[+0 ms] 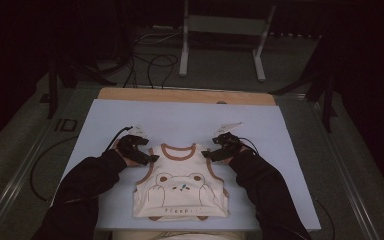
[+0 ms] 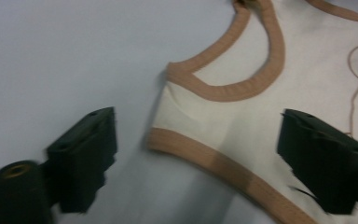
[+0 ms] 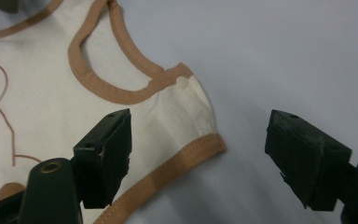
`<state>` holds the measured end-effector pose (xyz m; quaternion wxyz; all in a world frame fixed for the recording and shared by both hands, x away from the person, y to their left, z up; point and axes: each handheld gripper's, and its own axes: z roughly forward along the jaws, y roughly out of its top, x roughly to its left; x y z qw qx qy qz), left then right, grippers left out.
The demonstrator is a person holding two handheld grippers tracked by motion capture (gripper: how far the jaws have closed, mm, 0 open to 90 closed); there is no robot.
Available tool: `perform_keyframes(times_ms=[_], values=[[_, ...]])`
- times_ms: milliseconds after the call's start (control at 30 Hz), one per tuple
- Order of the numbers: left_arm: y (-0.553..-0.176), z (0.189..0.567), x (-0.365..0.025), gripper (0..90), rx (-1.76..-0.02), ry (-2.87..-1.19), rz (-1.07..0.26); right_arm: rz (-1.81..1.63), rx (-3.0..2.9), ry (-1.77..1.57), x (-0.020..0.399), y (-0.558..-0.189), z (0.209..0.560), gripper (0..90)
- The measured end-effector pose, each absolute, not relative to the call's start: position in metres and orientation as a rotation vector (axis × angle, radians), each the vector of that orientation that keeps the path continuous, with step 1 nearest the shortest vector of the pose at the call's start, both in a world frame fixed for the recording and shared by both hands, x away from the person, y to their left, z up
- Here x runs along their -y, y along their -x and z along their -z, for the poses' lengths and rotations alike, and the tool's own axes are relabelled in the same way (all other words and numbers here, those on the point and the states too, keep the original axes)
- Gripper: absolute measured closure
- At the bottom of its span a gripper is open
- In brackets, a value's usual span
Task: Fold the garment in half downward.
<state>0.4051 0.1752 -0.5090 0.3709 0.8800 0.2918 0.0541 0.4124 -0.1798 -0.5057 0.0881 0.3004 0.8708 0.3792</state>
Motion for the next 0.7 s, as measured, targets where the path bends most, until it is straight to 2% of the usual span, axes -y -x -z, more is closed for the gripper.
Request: perform_keyframes(times_ms=[500,700], values=[[-0.408,0.515,-0.17,34.0,-0.696,-2.295,-0.187,-1.047,-2.628,-0.88,0.169,-0.419,0.52,36.7],[-0.407,0.519,-0.166,38.0,-0.688,-2.345,-0.204,-1.004,-2.63,-0.83,0.167,-0.418,0.519,48.6]])
